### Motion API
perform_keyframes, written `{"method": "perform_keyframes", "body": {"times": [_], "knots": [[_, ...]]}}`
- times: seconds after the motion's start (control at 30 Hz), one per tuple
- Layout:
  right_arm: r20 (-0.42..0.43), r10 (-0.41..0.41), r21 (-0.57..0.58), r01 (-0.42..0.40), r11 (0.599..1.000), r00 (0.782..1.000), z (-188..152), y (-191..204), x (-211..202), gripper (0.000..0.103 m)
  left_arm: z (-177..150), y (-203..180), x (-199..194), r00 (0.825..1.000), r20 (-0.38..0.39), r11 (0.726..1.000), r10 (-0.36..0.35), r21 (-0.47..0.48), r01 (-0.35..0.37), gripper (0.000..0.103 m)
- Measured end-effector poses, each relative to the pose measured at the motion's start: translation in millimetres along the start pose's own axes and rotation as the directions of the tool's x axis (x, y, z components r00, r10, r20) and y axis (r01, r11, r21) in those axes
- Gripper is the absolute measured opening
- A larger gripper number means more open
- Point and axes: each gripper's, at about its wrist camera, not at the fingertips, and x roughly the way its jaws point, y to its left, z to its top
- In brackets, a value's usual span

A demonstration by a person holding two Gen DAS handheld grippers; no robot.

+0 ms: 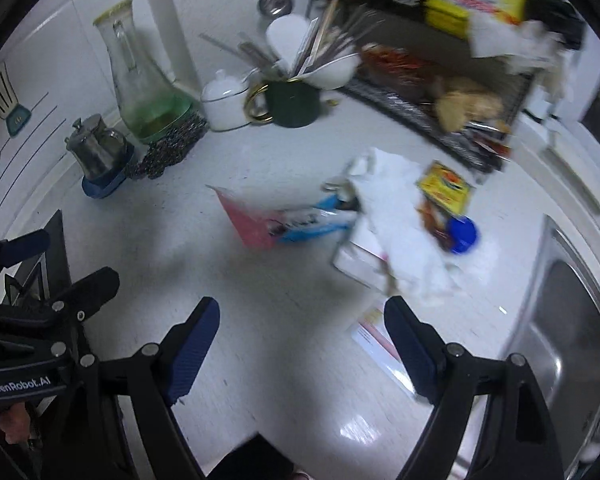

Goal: Collect trash
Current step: 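Raise both tools back up to the counter, then grasp the pink plastic bag with the right tool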

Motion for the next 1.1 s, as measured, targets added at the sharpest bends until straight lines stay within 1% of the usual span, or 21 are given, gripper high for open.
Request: {"method": "perform_keyframes", "body": {"times": [0.1, 0.23, 0.37, 0.43, 0.5, 0.57, 0.6, 0.63, 0.67, 0.7, 0.73, 0.77, 0.9, 1.0, 1.1], "knots": [[-0.022, 0.012, -0.043, -0.013, 0.999, 1.0, 18.2, 11.7, 21.9, 0.084, 5.3, 17.5, 18.9, 0.999, -0.038, 0.999, -0.001, -0.051, -0.001, 0.103], [-0.048, 0.033, -0.096, -0.038, 0.995, 0.998, 37.4, 28.9, 46.5, 0.084, 9.7, 42.9, 42.1, 0.996, -0.089, 0.991, -0.031, -0.131, 0.019, 0.103], [-0.082, 0.059, -0.136, -0.07, 0.988, 0.995, 50.3, 43.0, 70.8, 0.083, 14.1, 57.1, 57.4, 0.993, -0.116, 0.987, -0.014, -0.158, -0.005, 0.103], [-0.095, 0.075, -0.145, -0.089, 0.985, 0.993, 54.8, 47.4, 80.5, 0.079, 17.1, 62.0, 65.6, 0.992, -0.129, 0.986, -0.015, -0.166, -0.006, 0.103], [-0.118, 0.081, -0.146, -0.098, 0.985, 0.99, 57.4, 51.2, 90.3, 0.073, 20.3, 64.1, 72.7, 0.99, -0.14, 0.987, -0.014, -0.16, -0.008, 0.103], [-0.141, 0.085, -0.142, -0.105, 0.984, 0.986, 57.9, 52.9, 97.7, 0.054, 24.6, 63.7, 78.8, 0.989, -0.145, 0.988, -0.02, -0.153, -0.003, 0.103], [-0.151, 0.086, -0.137, -0.107, 0.985, 0.985, 58.0, 52.5, 100.8, 0.047, 26.8, 63.2, 81.4, 0.989, -0.148, 0.989, -0.023, -0.148, 0.001, 0.103], [-0.155, 0.091, -0.127, -0.111, 0.986, 0.984, 57.8, 50.7, 102.3, 0.044, 28.7, 62.1, 83.8, 0.988, -0.149, 0.99, -0.025, -0.142, 0.003, 0.103], [-0.155, 0.094, -0.119, -0.113, 0.986, 0.983, 57.6, 49.3, 103.4, 0.036, 29.9, 60.5, 84.3, 0.989, -0.148, 0.991, -0.026, -0.137, 0.006, 0.103], [-0.152, 0.096, -0.114, -0.114, 0.987, 0.984, 57.0, 48.2, 104.3, 0.031, 30.8, 58.8, 84.9, 0.989, -0.148, 0.991, -0.031, -0.131, 0.011, 0.103], [-0.149, 0.099, -0.107, -0.116, 0.987, 0.984, 56.3, 46.3, 104.1, 0.02, 31.6, 56.4, 84.7, 0.988, -0.147, 0.992, -0.038, -0.125, 0.019, 0.103], [-0.141, 0.104, -0.1, -0.119, 0.988, 0.985, 55.4, 43.6, 102.4, 0.017, 32.2, 53.5, 83.5, 0.988, -0.146, 0.992, -0.045, -0.12, 0.027, 0.103], [-0.091, 0.121, -0.081, -0.129, 0.988, 0.988, 50.3, 32.7, 85.0, 0.011, 32.6, 40.6, 73.5, 0.988, -0.127, 0.992, -0.083, -0.102, 0.07, 0.103], [-0.049, 0.123, -0.064, -0.126, 0.99, 0.991, 46.1, 23.7, 66.4, 0.009, 31.5, 26.4, 59.9, 0.988, -0.107, 0.992, -0.114, -0.073, 0.106, 0.103], [0.006, 0.121, -0.047, -0.12, 0.992, 0.993, 39.2, 14.7, 40.5, 0.006, 31.4, 14.6, 44.6, 0.988, -0.079, 0.991, -0.131, -0.04, 0.128, 0.103]]}}
